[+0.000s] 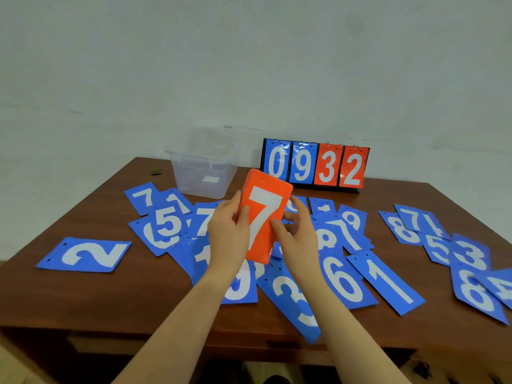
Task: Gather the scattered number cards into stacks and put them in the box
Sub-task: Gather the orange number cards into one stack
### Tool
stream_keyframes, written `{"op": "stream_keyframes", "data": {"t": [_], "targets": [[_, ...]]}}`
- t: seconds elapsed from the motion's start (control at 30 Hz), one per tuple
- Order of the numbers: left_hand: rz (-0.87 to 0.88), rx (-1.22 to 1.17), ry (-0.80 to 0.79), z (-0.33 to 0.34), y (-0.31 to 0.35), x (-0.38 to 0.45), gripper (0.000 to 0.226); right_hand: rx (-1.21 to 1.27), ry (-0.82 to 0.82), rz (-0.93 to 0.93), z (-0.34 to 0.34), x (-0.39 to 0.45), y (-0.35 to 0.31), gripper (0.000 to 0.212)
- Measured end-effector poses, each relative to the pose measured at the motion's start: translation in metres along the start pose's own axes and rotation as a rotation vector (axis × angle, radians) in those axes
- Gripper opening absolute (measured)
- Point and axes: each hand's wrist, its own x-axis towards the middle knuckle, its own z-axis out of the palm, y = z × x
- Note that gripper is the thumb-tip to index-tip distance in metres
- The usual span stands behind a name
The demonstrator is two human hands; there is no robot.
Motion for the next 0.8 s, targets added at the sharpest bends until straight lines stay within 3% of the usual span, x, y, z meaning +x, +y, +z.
{"op": "stream_keyframes", "data": {"t": [0.13,0.23,0.43,0.6,0.67,0.8], "targets": [[-0.127,-0.073,0.045,0.026,-0.018,0.042,0.038,0.002,0.037,0.021,0.026,0.049,0.011,0.050],[-0.125,-0.055,0.034,0.045,-0.038,0.085,0.031,-0.020,0.035,0.014,0.041,0.101,0.022,0.048],[-0.035,0.059,-0.270,0.075,-0.106,0.137,0.050,-0.024,0.028,0.090,0.066,0.189,0.068,0.041],[0.154,0.193,-0.527,0.080,-0.141,0.160,0.090,-0.031,-0.035,0.134,0.082,0.225,0.101,0.037],[0.209,0.258,-0.571,0.082,-0.153,0.168,0.097,-0.027,-0.045,0.141,0.086,0.234,0.107,0.037],[0.198,0.379,-0.555,0.098,-0.165,0.183,0.086,-0.134,-0.058,0.093,0.094,0.249,0.115,0.033]]}}
